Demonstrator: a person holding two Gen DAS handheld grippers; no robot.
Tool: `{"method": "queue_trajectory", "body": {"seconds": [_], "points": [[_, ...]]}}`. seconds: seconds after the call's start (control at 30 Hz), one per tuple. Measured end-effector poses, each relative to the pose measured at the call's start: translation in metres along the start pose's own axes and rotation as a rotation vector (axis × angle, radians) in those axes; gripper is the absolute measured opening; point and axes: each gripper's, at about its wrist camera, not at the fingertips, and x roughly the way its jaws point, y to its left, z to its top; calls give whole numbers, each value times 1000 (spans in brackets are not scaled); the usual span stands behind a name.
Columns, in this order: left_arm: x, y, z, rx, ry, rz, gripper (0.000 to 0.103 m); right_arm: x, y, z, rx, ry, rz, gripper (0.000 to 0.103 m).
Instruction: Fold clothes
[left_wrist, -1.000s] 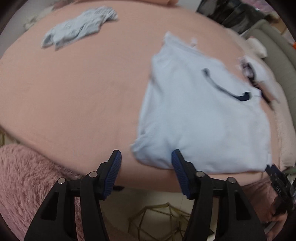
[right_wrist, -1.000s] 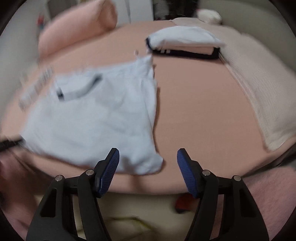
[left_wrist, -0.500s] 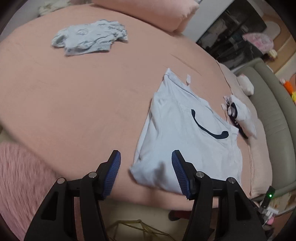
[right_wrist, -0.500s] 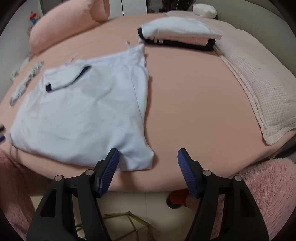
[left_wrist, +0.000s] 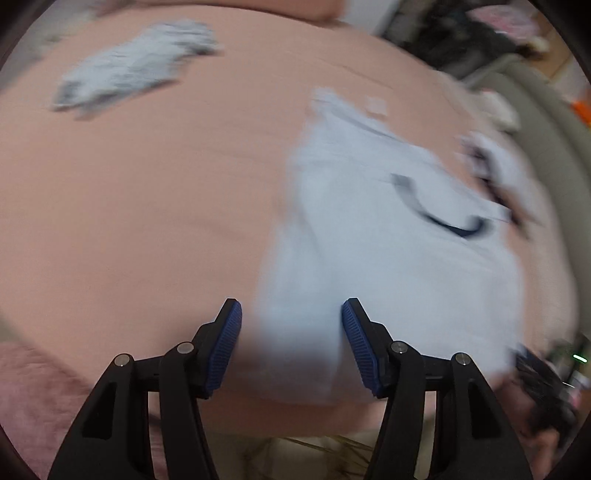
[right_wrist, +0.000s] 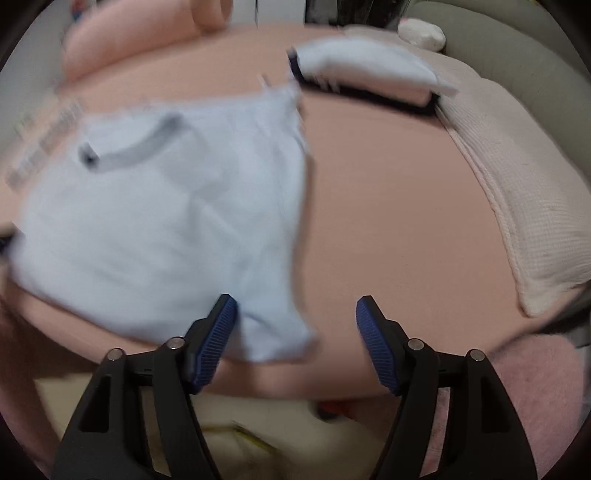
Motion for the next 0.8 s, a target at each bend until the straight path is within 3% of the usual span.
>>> {"method": "queue_trajectory", "body": {"seconds": [0.03,0.1,0.23,0.43,0.63,0.77,0.8], "points": [[-1,8,2,-39,-5,-3,59,-2,-8,-1,44,9,24,75],[-9,17,10,-82,-30,-97,59,-8,-22,1,113,24,59,74],[-14,-5,52,73,-86,-73,59,-30,-38,30,97,-77,113,74],[33,-48,125,205,-38,-73,60,-12,-42,119,-7,-114,137,75],[90,-75,174,268,48,-47,60,65,-19,196,-48,23,187,75],[106,-89,184,294,32,-31,60,108,-5,222,-67,99,159,75],[106,-94,185,313,23,-37,52,116,-2,224,-59,115,181,73]]}}
